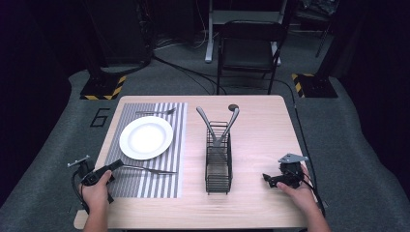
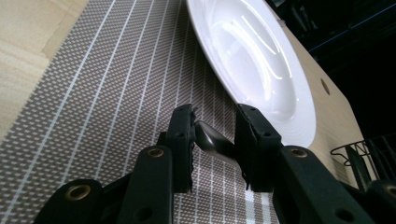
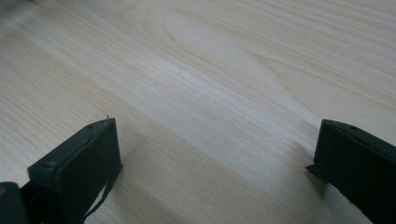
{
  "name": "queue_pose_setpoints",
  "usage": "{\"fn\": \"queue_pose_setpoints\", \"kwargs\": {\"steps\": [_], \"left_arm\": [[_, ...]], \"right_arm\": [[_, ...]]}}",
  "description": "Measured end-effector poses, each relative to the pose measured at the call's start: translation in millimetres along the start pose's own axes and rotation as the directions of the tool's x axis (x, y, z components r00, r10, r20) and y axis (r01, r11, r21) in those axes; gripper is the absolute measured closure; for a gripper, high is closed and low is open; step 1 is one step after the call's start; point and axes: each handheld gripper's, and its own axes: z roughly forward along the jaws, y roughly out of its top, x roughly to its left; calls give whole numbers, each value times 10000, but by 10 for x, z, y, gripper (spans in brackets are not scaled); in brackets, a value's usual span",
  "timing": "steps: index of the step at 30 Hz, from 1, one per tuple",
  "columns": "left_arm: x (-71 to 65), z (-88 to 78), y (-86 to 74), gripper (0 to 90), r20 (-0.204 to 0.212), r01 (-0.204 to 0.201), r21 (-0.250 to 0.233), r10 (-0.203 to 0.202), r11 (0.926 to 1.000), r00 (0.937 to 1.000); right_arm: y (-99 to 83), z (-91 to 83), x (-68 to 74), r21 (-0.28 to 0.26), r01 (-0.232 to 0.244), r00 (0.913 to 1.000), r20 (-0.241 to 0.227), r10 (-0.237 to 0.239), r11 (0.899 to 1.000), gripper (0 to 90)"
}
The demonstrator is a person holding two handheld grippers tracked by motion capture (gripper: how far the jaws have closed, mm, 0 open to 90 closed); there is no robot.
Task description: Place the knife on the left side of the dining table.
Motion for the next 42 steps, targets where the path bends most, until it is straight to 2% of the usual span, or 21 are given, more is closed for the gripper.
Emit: {"fn": "queue_pose_setpoints", "kwargs": {"steps": [3, 13, 18, 23, 25, 36, 42], "left_arm": [[27, 9, -14, 673, -72, 89, 93, -89, 9999, 9999], [60, 40, -23, 662, -364, 35, 211, -28, 9998, 9993], [71, 41, -21, 655, -618, -132, 376, 155, 9992, 9980], [51, 43, -27, 644, -1042, -588, 492, 637, 9971, 9925], [53, 40, -27, 644, -1093, -602, 515, 656, 9969, 9918], [78, 5, -17, 622, -1327, -710, 316, 746, 9970, 9883], [97, -41, 4, 621, -1394, -592, 130, 604, 9982, 9884]], "right_arm": [[0, 0, 0, -3, 0, 10000, 0, 0, 10000, 0], [0, 0, 0, -4, -1, 10000, 3, 1, 10000, 0], [0, 0, 0, -3, 2, 10000, 3, -2, 10000, 0], [0, 0, 0, -2, 0, 10000, 4, 0, 10000, 0], [0, 0, 0, -2, 3, 10000, 2, -3, 10000, 0], [0, 0, 0, -4, -5, 10000, 5, 5, 10000, 0], [0, 0, -1, -1, 8, 10000, -7, -8, 10000, 0]]}}
